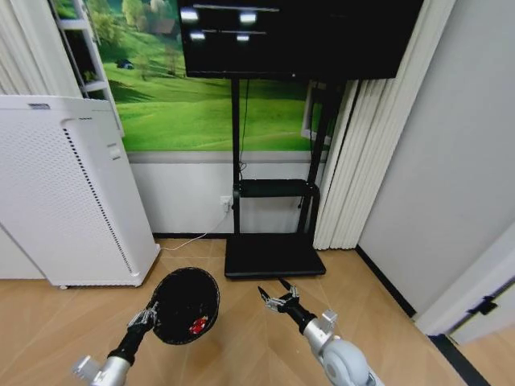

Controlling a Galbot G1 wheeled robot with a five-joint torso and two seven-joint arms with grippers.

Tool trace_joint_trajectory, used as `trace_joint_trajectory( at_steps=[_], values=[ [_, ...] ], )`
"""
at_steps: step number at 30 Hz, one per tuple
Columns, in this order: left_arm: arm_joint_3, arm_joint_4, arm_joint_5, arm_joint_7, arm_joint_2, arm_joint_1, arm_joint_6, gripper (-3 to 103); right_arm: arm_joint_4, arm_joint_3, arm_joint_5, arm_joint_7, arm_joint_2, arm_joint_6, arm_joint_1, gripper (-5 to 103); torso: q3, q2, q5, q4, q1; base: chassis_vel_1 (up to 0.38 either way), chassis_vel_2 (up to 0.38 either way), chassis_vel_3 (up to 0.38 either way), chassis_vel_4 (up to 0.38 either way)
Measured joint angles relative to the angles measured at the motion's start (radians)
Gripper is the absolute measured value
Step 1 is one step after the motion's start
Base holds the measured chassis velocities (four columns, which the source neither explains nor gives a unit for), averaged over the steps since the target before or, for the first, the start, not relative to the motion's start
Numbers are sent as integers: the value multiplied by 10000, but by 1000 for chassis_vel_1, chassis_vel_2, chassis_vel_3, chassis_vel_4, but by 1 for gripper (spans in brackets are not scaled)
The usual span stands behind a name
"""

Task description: Pick up the trash bin and place the garbage on the floor into it.

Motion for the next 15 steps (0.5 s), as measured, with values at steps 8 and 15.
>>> trace_joint_trajectory(
  at_steps=[8,15],
  values=[
    [-692,-7,166,386,40,140,-38,7,-2143,466,-1111,1875,741,-983,604,100,0,0,1,3,0,52,34,-32,-38],
    [-1272,95,-239,678,115,236,-19,7,-4282,1079,-1956,2191,650,-1305,960,100,0,0,6,3,0,11,8,-6,-9]
  ],
)
